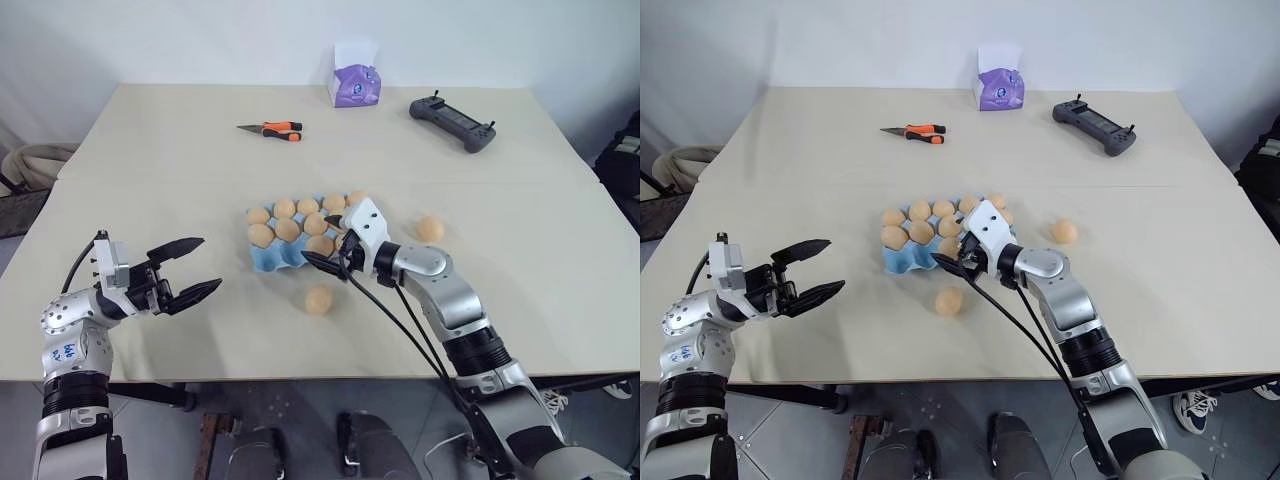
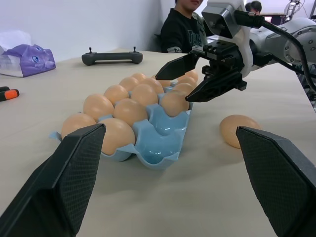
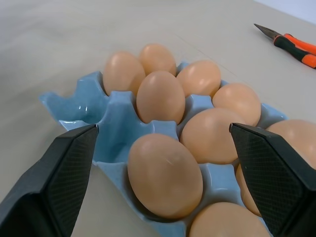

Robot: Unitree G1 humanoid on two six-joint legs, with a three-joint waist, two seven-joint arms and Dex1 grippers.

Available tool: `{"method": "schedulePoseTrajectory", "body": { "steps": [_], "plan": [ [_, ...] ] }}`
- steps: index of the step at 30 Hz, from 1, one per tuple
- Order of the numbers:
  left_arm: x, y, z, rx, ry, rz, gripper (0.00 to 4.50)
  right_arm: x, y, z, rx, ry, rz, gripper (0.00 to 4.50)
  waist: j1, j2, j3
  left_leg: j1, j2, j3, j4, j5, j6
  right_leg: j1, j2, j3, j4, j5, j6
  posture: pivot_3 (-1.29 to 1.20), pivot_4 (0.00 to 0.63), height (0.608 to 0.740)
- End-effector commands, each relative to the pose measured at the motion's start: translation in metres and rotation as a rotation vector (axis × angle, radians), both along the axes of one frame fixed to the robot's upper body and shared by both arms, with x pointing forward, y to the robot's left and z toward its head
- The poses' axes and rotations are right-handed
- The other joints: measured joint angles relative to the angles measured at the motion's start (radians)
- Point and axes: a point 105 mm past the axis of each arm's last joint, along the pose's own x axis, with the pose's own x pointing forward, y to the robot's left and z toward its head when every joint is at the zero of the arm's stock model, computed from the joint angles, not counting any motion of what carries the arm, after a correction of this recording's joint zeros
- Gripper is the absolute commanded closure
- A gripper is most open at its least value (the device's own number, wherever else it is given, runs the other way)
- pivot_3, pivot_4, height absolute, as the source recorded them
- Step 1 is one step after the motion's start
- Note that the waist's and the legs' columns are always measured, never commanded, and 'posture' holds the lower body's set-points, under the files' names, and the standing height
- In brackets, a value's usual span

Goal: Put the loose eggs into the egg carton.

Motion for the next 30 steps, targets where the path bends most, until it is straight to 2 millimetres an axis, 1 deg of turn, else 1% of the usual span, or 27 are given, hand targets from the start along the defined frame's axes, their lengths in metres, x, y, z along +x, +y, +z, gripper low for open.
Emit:
{"method": "schedulePoseTrajectory", "body": {
  "steps": [1, 3, 5, 7, 9, 10, 11, 12, 13, 15, 16, 18, 20, 23, 26, 30],
  "plan": [
    [0.000, 0.002, 0.012, -0.013, -0.048, 0.003, 0.00, -0.013, -0.015, 0.040, 0.076, -0.110, 0.034, 0.05, 0.002, 0.000, 0.000, 0.000, 0.000, 0.000, 0.000, 0.000, 0.000, 0.000, 0.000, 0.000, 0.000, 0.000, 0.000, 0.00, 0.150, 0.740],
    [0.001, 0.002, 0.012, -0.014, -0.047, 0.001, 0.00, -0.016, -0.024, 0.044, 0.083, -0.119, 0.027, 0.05, 0.003, 0.000, 0.000, 0.000, 0.000, 0.000, -0.001, 0.000, 0.000, 0.000, 0.000, 0.000, -0.001, 0.000, 0.000, 0.00, 0.150, 0.740],
    [0.002, 0.001, 0.011, -0.015, -0.045, -0.002, 0.00, -0.017, -0.041, 0.048, 0.092, -0.129, -0.005, 0.05, 0.004, 0.000, 0.000, 0.000, 0.000, 0.000, -0.001, 0.000, 0.000, 0.001, 0.000, -0.001, -0.002, 0.000, 0.000, 0.00, 0.150, 0.740],
    [0.004, -0.001, 0.011, -0.018, -0.044, -0.005, 0.00, -0.014, -0.070, 0.053, 0.099, -0.151, -0.090, 0.05, 0.009, 0.000, 0.000, 0.000, 0.000, -0.001, -0.001, 0.000, 0.000, 0.001, 0.000, -0.001, -0.002, 0.000, 0.000, 0.00, 0.150, 0.740],
    [0.005, -0.001, 0.011, -0.020, -0.044, -0.009, 0.00, -0.012, -0.087, 0.056, 0.100, -0.163, -0.150, 0.05, 0.008, 0.000, 0.000, 0.000, 0.000, -0.001, -0.001, 0.000, 0.001, 0.002, -0.001, -0.001, -0.004, 0.000, 0.000, 0.00, 0.150, 0.740],
    [0.005, -0.002, 0.011, -0.021, -0.044, -0.011, 0.00, -0.009, -0.100, 0.057, 0.093, -0.165, -0.200, 0.05, 0.008, 0.000, 0.000, 0.000, -0.001, -0.001, -0.001, -0.001, 0.001, 0.002, -0.001, -0.001, -0.004, 0.000, 0.000, 0.00, 0.150, 0.740],
    [0.006, -0.002, 0.011, -0.022, -0.043, -0.012, 0.00, -0.007, -0.109, 0.057, 0.088, -0.165, -0.234, 0.05, 0.004, 0.000, 0.000, 0.000, -0.001, 0.000, -0.001, -0.001, 0.001, 0.002, -0.001, -0.001, -0.004, 0.000, 0.000, 0.00, 0.150, 0.740],
    [0.006, -0.003, 0.010, -0.024, -0.043, -0.015, 0.00, -0.003, -0.126, 0.056, 0.076, -0.166, -0.302, 0.05, 0.002, 0.000, 0.000, 0.000, -0.001, 0.000, -0.001, -0.001, 0.001, 0.002, -0.001, 0.000, -0.004, 0.000, 0.001, 0.00, 0.150, 0.740],
    [0.006, -0.004, 0.010, -0.025, -0.043, -0.017, 0.00, -0.001, -0.138, 0.055, 0.068, -0.167, -0.345, 0.05, 0.002, 0.000, 0.000, 0.000, -0.001, 0.000, -0.001, -0.001, 0.001, 0.002, -0.001, 0.000, -0.004, 0.000, 0.001, 0.00, 0.150, 0.740],
    [0.007, -0.005, 0.010, -0.032, -0.044, -0.026, 0.00, 0.004, -0.173, 0.047, 0.051, -0.146, -0.471, 0.05, 0.004, 0.000, 0.000, 0.000, 0.000, 0.000, -0.002, -0.001, 0.001, 0.001, 0.000, -0.001, -0.004, 0.000, 0.000, 0.00, 0.150, 0.740],
    [0.007, -0.006, 0.010, -0.034, -0.044, -0.032, 0.00, 0.005, -0.186, 0.042, 0.043, -0.131, -0.515, 0.05, 0.005, 0.000, 0.000, 0.000, 0.000, 0.000, -0.002, 0.000, 0.001, 0.001, 0.000, -0.001, -0.004, 0.000, 0.000, 0.00, 0.150, 0.740],
    [0.007, -0.008, 0.010, -0.036, -0.045, -0.041, 0.00, 0.007, -0.202, 0.033, 0.031, -0.106, -0.565, 0.05, 0.004, 0.000, 0.000, 0.000, 0.000, 0.000, -0.002, 0.000, 0.001, 0.002, 0.000, -0.001, -0.005, 0.000, 0.000, 0.00, 0.150, 0.740],
    [0.008, -0.009, 0.011, -0.039, -0.050, -0.051, 0.00, 0.009, -0.211, 0.025, 0.045, -0.077, -0.600, 0.05, 0.001, 0.000, 0.000, 0.000, 0.000, 0.001, -0.002, -0.001, 0.001, 0.002, 0.000, 0.000, -0.006, 0.000, 0.001, 0.00, 0.150, 0.740],
    [0.008, -0.011, 0.013, -0.039, -0.060, -0.070, 0.00, 0.011, -0.216, 0.019, 0.086, -0.051, -0.625, 0.05, -0.002, 0.000, 0.000, 0.001, 0.000, 0.002, -0.002, 0.000, 0.001, 0.001, 0.001, 0.001, -0.004, 0.000, 0.001, 0.00, 0.150, 0.740],
    [0.007, -0.015, 0.015, -0.033, -0.073, -0.095, 0.00, 0.014, -0.216, 0.013, 0.143, -0.024, -0.635, 0.05, 0.000, 0.000, 0.000, 0.001, 0.000, 0.001, -0.002, 0.000, 0.000, 0.002, 0.002, 0.001, -0.004, 0.000, 0.001, 0.00, 0.150, 0.740],
    [0.005, -0.021, 0.020, -0.028, -0.092, -0.123, 0.00, 0.011, -0.209, 0.013, 0.180, -0.044, -0.622, 0.05, 0.002, 0.000, 0.000, 0.001, 0.000, 0.001, -0.002, 0.000, 0.000, 0.002, 0.001, 0.001, -0.004, 0.000, 0.001, 0.00, 0.150, 0.740]
  ]
}}
